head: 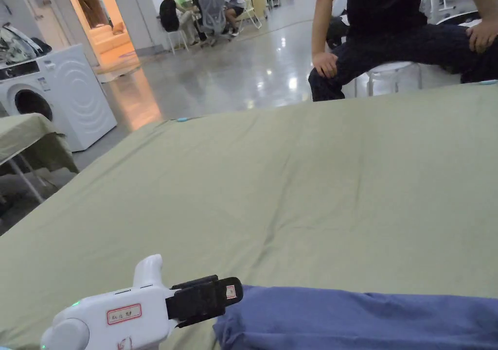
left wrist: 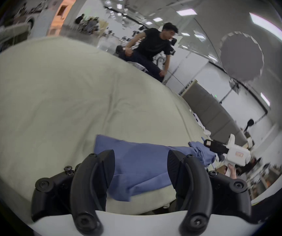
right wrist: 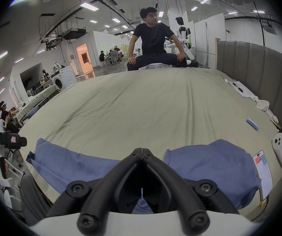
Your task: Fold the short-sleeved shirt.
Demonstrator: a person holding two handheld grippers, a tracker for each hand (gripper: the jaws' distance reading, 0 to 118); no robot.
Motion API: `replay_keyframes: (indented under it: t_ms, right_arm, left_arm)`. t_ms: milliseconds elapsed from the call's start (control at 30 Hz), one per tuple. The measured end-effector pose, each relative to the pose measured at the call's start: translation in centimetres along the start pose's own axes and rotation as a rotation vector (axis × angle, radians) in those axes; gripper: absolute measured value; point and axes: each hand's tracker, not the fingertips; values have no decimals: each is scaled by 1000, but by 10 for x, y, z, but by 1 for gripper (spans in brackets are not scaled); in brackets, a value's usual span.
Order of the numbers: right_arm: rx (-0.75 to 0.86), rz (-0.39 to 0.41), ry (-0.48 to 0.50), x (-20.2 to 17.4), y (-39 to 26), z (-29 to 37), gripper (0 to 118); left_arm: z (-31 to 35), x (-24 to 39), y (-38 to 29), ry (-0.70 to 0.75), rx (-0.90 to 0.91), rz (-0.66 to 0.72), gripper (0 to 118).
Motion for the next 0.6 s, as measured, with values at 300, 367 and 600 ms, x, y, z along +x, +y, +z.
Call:
replay_keyframes:
  t_ms: [300,367,600]
  right_arm:
    - [-25,-15,10,0,-6,3,0]
    - [-29,-30,13,5,-7,5,0]
    - [-28,-53,-11,20,-7,14,0]
  left_arm:
    - [-67,-59,-22,-150,-190,375,62]
    - [-74,-60,-27,-200,-111,412,60]
    - [-88,-51,-34,-171,-47,465,11]
